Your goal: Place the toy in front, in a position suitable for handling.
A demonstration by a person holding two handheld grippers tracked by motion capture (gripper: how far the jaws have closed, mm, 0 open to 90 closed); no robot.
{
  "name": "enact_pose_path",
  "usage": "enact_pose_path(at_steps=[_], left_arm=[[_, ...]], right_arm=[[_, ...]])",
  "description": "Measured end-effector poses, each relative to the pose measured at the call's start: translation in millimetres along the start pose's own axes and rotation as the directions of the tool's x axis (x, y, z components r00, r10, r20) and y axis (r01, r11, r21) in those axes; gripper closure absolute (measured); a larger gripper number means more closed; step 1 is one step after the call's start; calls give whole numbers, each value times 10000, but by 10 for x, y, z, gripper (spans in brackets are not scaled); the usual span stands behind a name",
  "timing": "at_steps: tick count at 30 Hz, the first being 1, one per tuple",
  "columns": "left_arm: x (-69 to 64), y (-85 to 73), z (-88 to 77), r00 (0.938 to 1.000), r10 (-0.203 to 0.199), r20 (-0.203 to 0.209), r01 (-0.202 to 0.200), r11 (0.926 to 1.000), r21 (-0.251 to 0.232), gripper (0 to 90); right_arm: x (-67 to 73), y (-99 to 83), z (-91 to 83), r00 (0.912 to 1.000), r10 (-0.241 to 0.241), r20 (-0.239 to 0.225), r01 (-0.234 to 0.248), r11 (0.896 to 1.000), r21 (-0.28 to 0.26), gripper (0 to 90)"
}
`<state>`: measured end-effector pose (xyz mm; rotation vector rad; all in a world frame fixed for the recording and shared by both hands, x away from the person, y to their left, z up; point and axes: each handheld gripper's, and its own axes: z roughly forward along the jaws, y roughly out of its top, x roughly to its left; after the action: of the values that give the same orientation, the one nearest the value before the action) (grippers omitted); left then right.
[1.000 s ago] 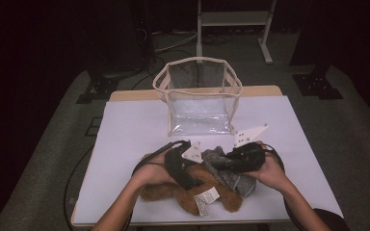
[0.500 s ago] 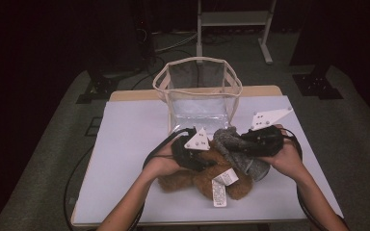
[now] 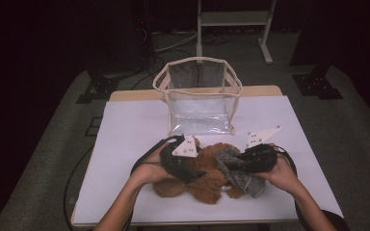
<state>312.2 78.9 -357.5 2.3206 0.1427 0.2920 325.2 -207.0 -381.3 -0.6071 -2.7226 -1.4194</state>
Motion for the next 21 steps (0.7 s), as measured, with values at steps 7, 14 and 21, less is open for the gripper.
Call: enact_pose_path(at_steps=[7,14,21], left_arm=[[-6,-244,-17,9992,-368,-156,372,9989,269,229],[36,-301,-66,9994,-275,-224,273,9996,-66,230],[85,-469,-212,9989,-411,-206,401,9983,-431,200]], right_arm=[[19,69,-36,10000,-20,80,21,10000,-37,729],[64,353,-60,9950,-728,689,741,9971,-169,717],[-86,182,45,9974,-232,683,243,9996,-147,715]])
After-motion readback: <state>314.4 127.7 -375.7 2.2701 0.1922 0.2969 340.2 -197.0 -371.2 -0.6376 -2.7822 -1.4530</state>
